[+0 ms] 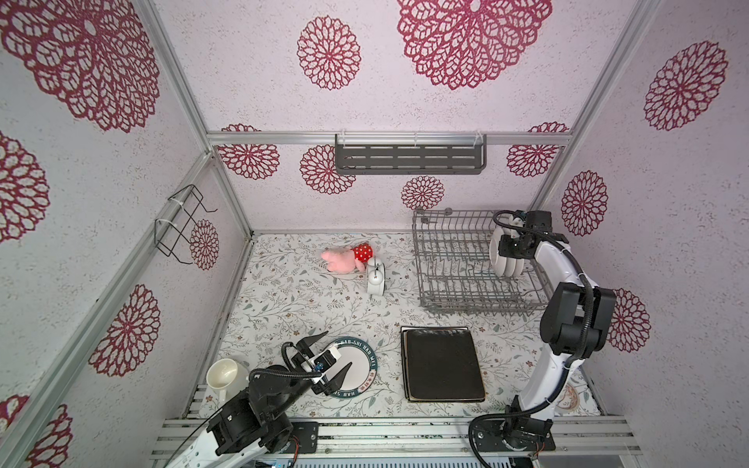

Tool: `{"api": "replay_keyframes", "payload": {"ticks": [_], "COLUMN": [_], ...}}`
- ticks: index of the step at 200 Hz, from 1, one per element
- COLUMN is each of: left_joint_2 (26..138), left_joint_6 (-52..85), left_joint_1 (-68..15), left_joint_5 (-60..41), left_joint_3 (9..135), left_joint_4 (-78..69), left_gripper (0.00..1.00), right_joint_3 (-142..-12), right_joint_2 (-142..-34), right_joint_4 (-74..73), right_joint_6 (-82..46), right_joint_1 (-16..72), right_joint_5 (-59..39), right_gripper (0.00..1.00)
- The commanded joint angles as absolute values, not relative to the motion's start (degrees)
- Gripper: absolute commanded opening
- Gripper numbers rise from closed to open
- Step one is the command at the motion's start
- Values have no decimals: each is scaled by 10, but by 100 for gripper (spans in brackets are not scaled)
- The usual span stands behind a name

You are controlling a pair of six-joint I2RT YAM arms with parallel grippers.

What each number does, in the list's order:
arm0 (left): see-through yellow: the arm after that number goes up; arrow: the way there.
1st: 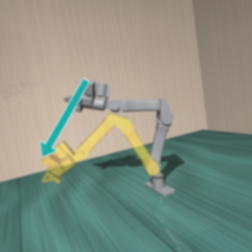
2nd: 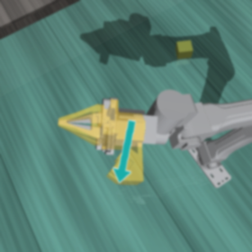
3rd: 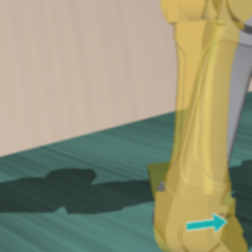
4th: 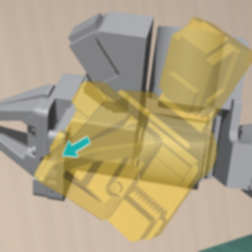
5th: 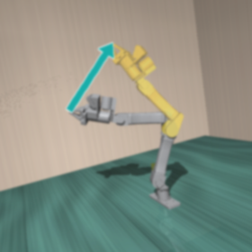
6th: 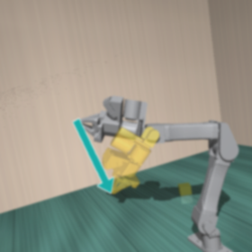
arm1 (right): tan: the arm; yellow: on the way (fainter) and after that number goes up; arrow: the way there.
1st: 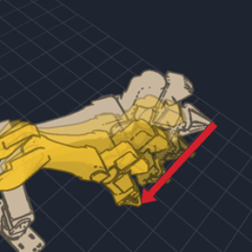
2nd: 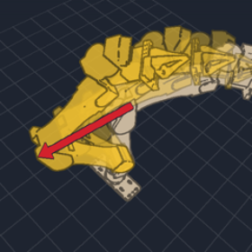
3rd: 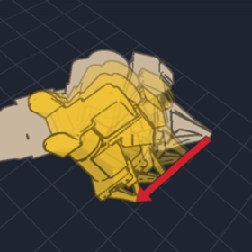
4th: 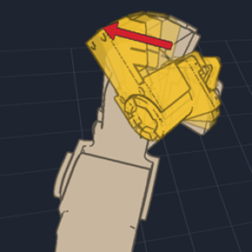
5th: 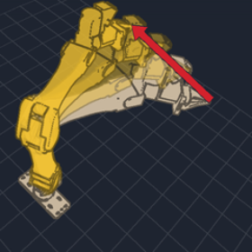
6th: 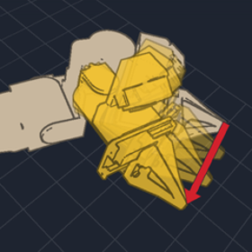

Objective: Unload the plates from the dish rack
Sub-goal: 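Grasp the next green-rimmed plate at the front of the rack with the right gripper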

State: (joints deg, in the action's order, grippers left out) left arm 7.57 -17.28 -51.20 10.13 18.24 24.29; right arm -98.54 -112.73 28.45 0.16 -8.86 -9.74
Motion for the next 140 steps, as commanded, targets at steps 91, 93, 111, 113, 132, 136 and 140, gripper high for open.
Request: {"api": "replay_keyframes", "payload": {"ticks": [91, 93, 111, 113, 132, 136, 140], "left_joint_2": [80, 80, 77, 76, 72, 71, 70], "left_joint_6": [-175, -176, -176, -176, -176, -176, -176], "left_joint_1": [-507, -507, -506, -506, -506, -506, -506], "left_joint_5": [100, 99, 98, 99, 97, 97, 96], "left_joint_3": [179, 179, 179, 179, 179, 179, 178], "left_joint_4": [235, 235, 235, 235, 235, 235, 235], "left_gripper": [97, 97, 97, 98, 97, 97, 97], "right_joint_3": [-1016, -1017, -1017, -1017, -1018, -1018, -1018], "right_joint_2": [-1106, -1105, -1087, -1085, -1070, -1067, -1066], "right_joint_4": [324, 325, 330, 331, 336, 337, 337], "right_joint_6": [66, 67, 72, 72, 69, 66, 64], "right_joint_1": [-91, -91, -91, -91, -91, -91, -91], "right_joint_5": [-162, -162, -166, -167, -184, -187, -189], "right_gripper": [7, 7, 6, 6, 5, 5, 5]}}
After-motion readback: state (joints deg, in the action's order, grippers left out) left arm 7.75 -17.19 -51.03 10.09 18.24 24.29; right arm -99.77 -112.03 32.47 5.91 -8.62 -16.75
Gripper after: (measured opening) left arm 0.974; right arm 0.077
